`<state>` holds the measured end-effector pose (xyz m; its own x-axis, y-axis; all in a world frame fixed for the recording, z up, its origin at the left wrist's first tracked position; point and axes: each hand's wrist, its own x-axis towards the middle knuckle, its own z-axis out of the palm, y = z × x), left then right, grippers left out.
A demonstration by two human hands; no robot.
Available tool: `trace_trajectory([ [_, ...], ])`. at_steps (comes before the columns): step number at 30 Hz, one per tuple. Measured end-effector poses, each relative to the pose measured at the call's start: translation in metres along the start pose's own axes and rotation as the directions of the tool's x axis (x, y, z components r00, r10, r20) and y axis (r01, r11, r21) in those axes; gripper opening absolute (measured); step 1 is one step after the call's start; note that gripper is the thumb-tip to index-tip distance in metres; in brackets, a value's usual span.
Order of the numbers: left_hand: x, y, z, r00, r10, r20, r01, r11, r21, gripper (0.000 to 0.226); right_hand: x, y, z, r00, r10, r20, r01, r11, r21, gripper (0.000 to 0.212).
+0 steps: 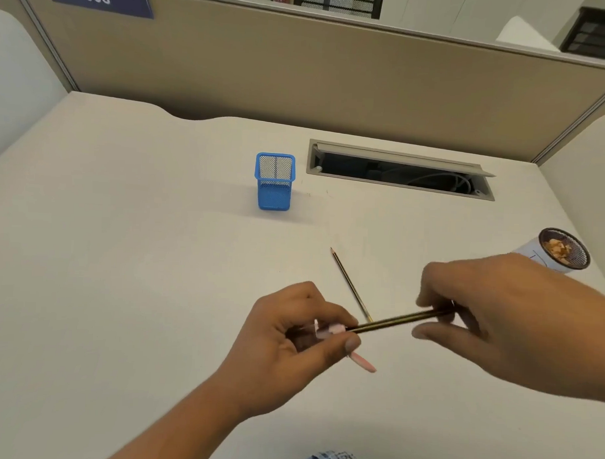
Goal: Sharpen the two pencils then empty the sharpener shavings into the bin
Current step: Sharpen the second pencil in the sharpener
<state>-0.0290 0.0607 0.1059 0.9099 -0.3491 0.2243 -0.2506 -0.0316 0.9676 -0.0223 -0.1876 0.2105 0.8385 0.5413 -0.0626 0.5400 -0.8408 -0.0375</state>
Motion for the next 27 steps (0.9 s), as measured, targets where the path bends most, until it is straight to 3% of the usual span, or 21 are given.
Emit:
trace_trajectory([
  [2,0.003,0.003,0.002,1.000,-0.005,-0.023,0.004,0.999,-0.038,0.009,0.001,0.002,0.002,0.925,-0.336,-0.176,0.293,0.928,-0.230,0.024],
  [3,0.004,0.005,0.003,1.000,0.009,-0.030,-0.010,0.999,-0.042,0.009,0.002,0.003,0.003,0.878,-0.428,-0.216,0.360,0.886,-0.294,0.023],
  [5,0.006,0.007,0.001,0.996,0.077,-0.044,-0.077,0.997,0.013,0.012,0.002,0.003,0.004,0.875,-0.418,-0.245,0.350,0.895,-0.277,0.027],
  [6,0.006,0.008,-0.002,0.991,0.126,-0.035,-0.124,0.990,0.063,0.013,0.002,0.000,0.005,0.927,-0.306,-0.215,0.277,0.948,-0.156,0.030],
  [7,0.006,0.008,-0.004,0.984,0.179,-0.008,-0.176,0.977,0.121,0.015,0.004,-0.006,0.004,0.991,-0.097,-0.094,0.103,0.992,0.067,0.035],
  [8,0.005,0.007,-0.006,0.973,0.228,0.035,-0.230,0.957,0.176,0.016,0.008,-0.010,0.001,0.985,0.114,0.128,-0.154,0.921,0.358,0.040],
  [9,0.004,0.006,-0.007,0.961,0.261,0.087,-0.274,0.937,0.216,0.018,0.009,-0.011,-0.002,0.884,0.252,0.394,-0.445,0.714,0.541,0.043],
  [10,0.002,0.004,-0.006,0.953,0.272,0.133,-0.297,0.925,0.237,0.018,0.009,-0.010,-0.002,0.748,0.274,0.604,-0.649,0.493,0.580,0.045],
  [11,0.001,0.002,-0.005,0.951,0.266,0.158,-0.299,0.924,0.240,0.019,0.010,-0.010,0.000,0.681,0.215,0.700,-0.718,0.384,0.581,0.044],
  [12,0.000,0.000,-0.004,0.955,0.252,0.159,-0.284,0.930,0.234,0.019,0.010,-0.008,0.001,0.683,0.198,0.703,-0.705,0.427,0.565,0.042],
  [13,-0.001,-0.002,-0.004,0.962,0.236,0.139,-0.262,0.940,0.220,0.019,0.010,-0.009,0.003,0.727,0.217,0.651,-0.645,0.542,0.539,0.040],
  [15,0.000,-0.005,-0.003,0.978,0.190,0.083,-0.202,0.963,0.177,0.017,0.008,-0.014,0.005,0.873,0.249,0.419,-0.432,0.794,0.428,0.030],
  [18,0.002,-0.005,-0.004,0.987,0.155,0.041,-0.159,0.980,0.120,0.015,0.005,-0.022,0.001,0.986,0.119,0.115,-0.131,0.986,0.104,0.035],
  [20,0.003,-0.002,-0.005,0.988,0.152,0.019,-0.153,0.984,0.094,0.016,0.003,-0.018,0.002,0.991,-0.082,-0.105,0.071,0.992,-0.104,0.027],
  [23,0.004,0.005,-0.007,0.986,0.166,-0.019,-0.165,0.985,0.053,0.017,0.000,-0.014,0.004,0.905,-0.292,-0.309,0.224,0.946,-0.236,0.027],
  [25,0.004,0.007,-0.007,0.983,0.179,-0.034,-0.177,0.983,0.047,0.018,0.001,-0.016,0.005,0.848,-0.368,-0.381,0.261,0.916,-0.303,0.024],
  [27,0.006,0.007,-0.006,0.979,0.198,-0.040,-0.194,0.978,0.074,0.018,0.000,-0.017,0.008,0.862,-0.350,-0.368,0.257,0.926,-0.278,0.024],
])
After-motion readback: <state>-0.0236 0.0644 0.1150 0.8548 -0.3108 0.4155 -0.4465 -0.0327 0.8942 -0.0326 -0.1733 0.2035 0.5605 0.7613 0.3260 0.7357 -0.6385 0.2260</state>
